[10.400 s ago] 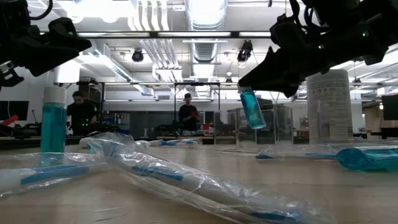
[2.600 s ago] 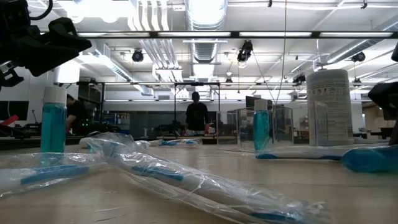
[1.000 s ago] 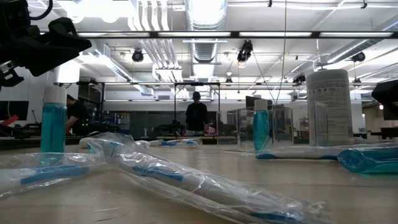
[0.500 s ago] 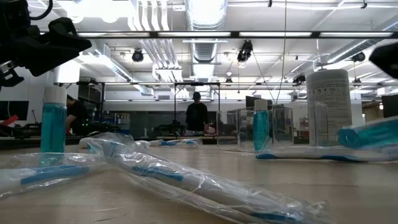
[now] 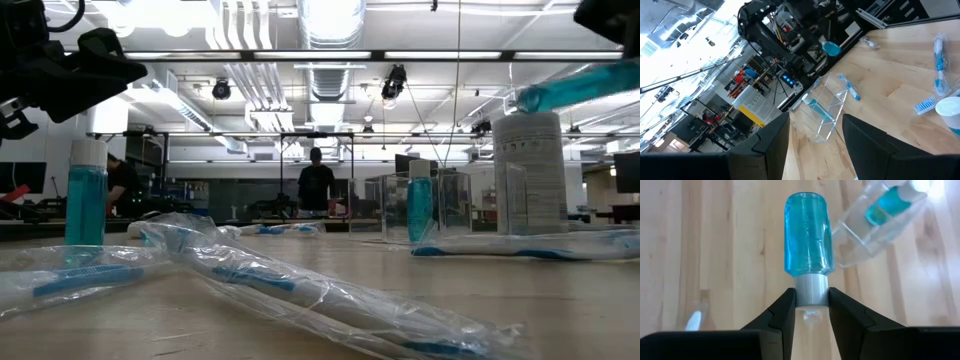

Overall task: Pick & Place toothbrushing station
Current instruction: Put the blue mouthwash into the middle section of the transparent organizer

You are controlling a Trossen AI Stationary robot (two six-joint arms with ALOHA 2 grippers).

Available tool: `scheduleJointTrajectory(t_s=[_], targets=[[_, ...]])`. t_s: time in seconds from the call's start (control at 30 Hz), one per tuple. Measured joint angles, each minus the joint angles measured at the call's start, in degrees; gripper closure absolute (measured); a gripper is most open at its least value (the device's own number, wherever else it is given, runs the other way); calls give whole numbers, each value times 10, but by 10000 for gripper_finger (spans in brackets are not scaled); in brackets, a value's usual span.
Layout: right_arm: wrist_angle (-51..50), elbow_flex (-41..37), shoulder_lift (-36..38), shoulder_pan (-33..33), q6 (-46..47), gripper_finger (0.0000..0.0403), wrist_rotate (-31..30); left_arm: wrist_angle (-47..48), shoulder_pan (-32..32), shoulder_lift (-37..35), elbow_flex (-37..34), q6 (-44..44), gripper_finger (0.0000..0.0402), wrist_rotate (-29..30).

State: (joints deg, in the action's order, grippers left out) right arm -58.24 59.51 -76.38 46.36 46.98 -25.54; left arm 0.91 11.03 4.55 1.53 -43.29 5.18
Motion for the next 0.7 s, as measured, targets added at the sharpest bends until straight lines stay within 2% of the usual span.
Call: scheduleJointTrajectory(t_s=[0.23, 0.37, 0.7], targets=[[-125, 93, -10, -66, -25, 305, 28, 0, 0, 0, 0, 0, 213, 0], [-178, 142, -31, -111, -58, 305, 77, 0, 0, 0, 0, 0, 213, 0], [-213, 216, -93, -206, -181, 305, 109, 0, 0, 0, 0, 0, 213, 0]])
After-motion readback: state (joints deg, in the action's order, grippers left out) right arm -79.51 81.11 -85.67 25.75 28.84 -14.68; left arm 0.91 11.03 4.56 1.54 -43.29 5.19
